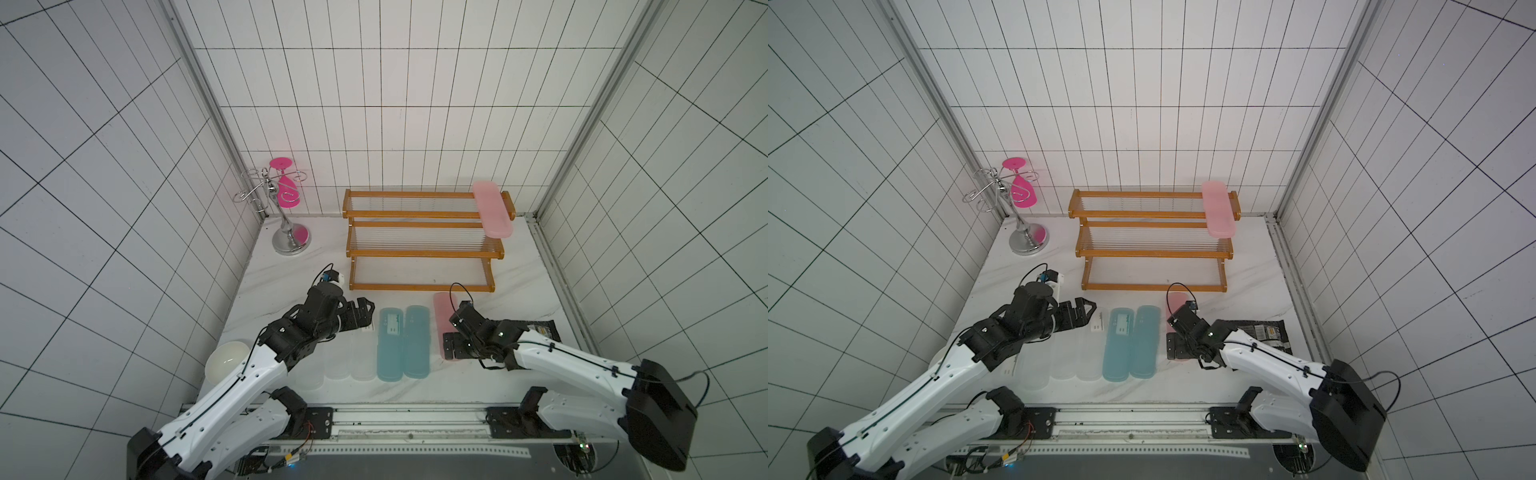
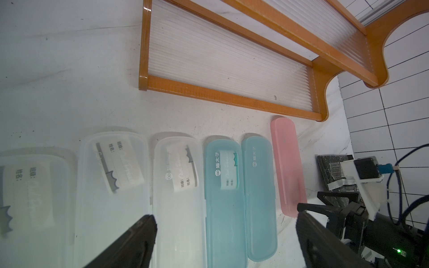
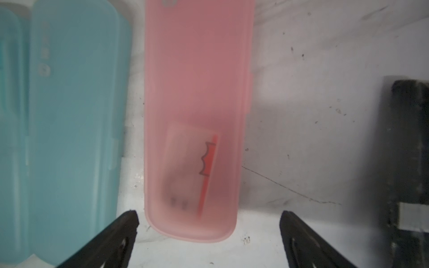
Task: Place the pencil cases on the shelf according to color
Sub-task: Pick up the pencil case from the center of the board.
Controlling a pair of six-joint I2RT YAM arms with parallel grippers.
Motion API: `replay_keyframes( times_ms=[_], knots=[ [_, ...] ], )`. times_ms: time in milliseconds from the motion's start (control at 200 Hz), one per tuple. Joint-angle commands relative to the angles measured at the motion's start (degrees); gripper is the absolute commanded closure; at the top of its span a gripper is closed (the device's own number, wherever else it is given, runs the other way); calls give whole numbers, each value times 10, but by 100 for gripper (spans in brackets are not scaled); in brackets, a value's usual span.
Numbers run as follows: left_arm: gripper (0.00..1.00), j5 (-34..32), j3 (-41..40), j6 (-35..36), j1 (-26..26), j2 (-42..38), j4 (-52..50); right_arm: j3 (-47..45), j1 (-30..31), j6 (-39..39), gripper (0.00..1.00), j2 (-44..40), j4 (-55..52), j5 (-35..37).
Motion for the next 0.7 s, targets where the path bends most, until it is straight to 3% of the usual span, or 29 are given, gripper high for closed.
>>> replay_keyframes(
  times_ms=[0,395,695],
  knots=[
    [2,-4,10,0,-2,-9,12,40,15,4,1,46,-7,7],
    [2,-20,13,17,-2,-24,-6,72,32,34,1,147,9,29],
    [2,-20,11,17,-2,-25,-5,40,33,56,8,127,18,49]
  ],
)
